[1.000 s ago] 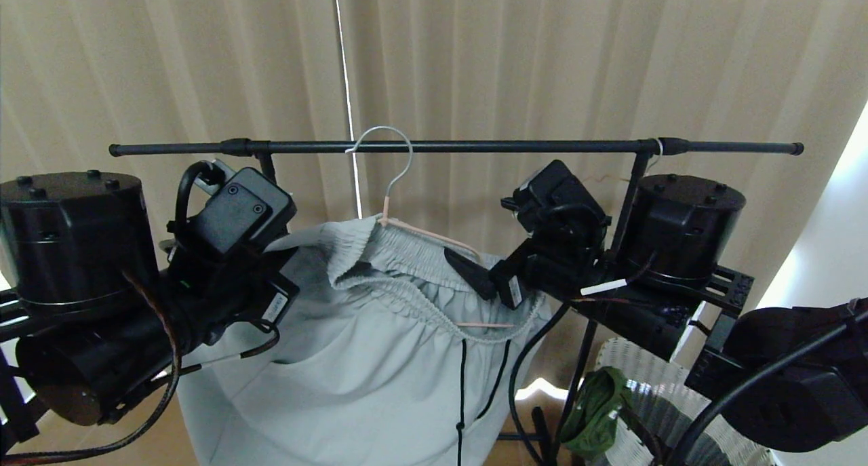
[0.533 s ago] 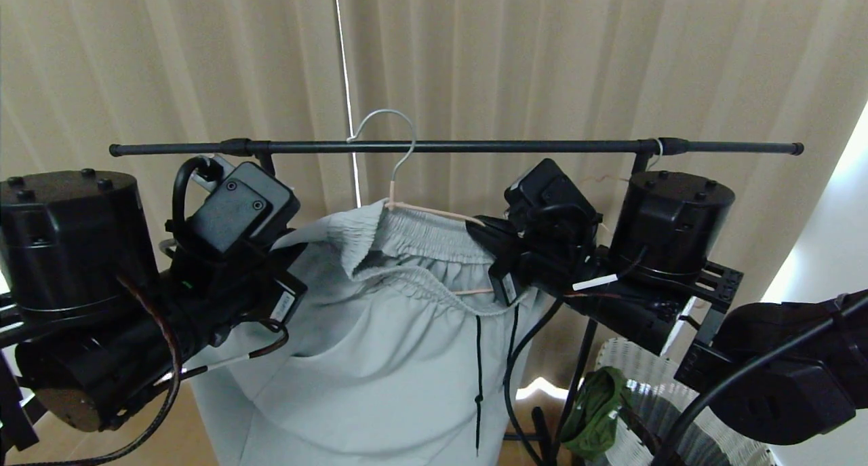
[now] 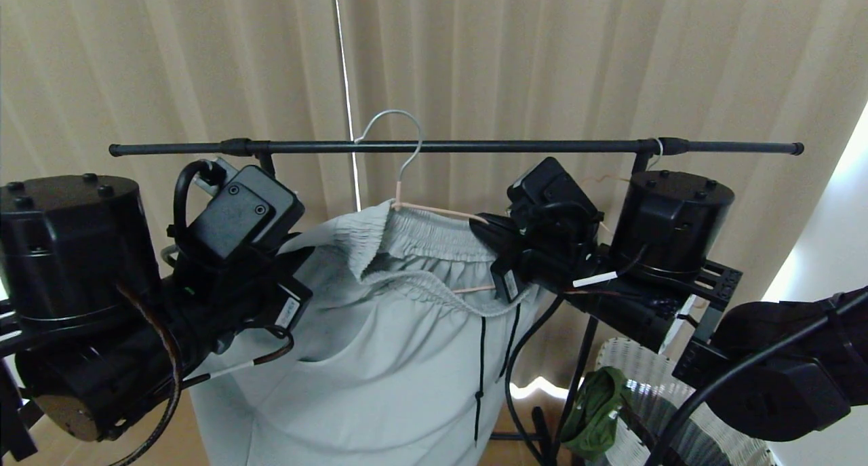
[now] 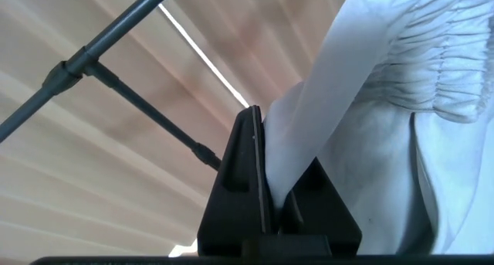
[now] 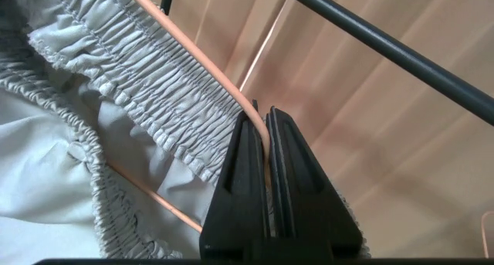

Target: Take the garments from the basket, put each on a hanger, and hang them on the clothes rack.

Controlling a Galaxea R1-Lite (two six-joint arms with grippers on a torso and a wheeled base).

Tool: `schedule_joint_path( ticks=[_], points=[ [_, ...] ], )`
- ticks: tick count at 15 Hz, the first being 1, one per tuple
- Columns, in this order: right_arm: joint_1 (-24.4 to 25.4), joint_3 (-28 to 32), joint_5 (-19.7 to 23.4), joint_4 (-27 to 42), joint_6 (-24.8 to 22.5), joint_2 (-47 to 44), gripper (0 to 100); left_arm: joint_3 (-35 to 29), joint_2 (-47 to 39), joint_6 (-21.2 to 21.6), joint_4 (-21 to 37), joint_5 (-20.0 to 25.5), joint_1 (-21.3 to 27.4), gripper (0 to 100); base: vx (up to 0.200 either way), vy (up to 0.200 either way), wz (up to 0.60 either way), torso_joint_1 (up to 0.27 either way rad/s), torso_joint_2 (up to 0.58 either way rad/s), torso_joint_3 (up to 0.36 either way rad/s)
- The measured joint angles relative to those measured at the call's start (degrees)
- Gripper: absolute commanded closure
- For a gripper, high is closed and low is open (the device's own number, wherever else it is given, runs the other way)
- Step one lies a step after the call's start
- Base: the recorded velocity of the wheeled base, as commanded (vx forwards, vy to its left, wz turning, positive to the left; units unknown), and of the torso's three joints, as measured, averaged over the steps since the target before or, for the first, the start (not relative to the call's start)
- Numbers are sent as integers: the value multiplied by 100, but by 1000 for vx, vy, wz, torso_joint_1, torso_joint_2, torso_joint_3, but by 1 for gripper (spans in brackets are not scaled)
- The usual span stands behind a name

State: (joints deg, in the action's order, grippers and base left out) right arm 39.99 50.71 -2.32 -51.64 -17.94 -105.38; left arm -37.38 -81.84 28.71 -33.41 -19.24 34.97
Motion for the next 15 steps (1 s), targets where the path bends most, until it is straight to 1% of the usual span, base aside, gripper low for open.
schedule_joint_path(
  ticks=[3,7,8,11,13,15],
  points=[
    [4,-11,-4,2,-6,20,100,1,20,5,0,176,9,100,0,0,0,0,0,0],
    [9,-30,0,5,-45,46,100,-11,56,5,2,191,9,100,0,0,0,0,0,0],
    [9,-30,-2,7,-45,46,0,-13,66,6,5,194,6,100,0,0,0,0,0,0],
    [11,-20,-33,21,-63,59,0,-16,69,0,6,202,2,100,0,0,0,0,0,0],
    [6,-2,-90,-22,-182,59,0,-16,69,-2,2,200,2,100,0,0,0,0,0,0],
    [6,9,-90,-184,-204,46,0,-9,77,2,0,200,0,100,0,0,0,0,0,0]
  ],
)
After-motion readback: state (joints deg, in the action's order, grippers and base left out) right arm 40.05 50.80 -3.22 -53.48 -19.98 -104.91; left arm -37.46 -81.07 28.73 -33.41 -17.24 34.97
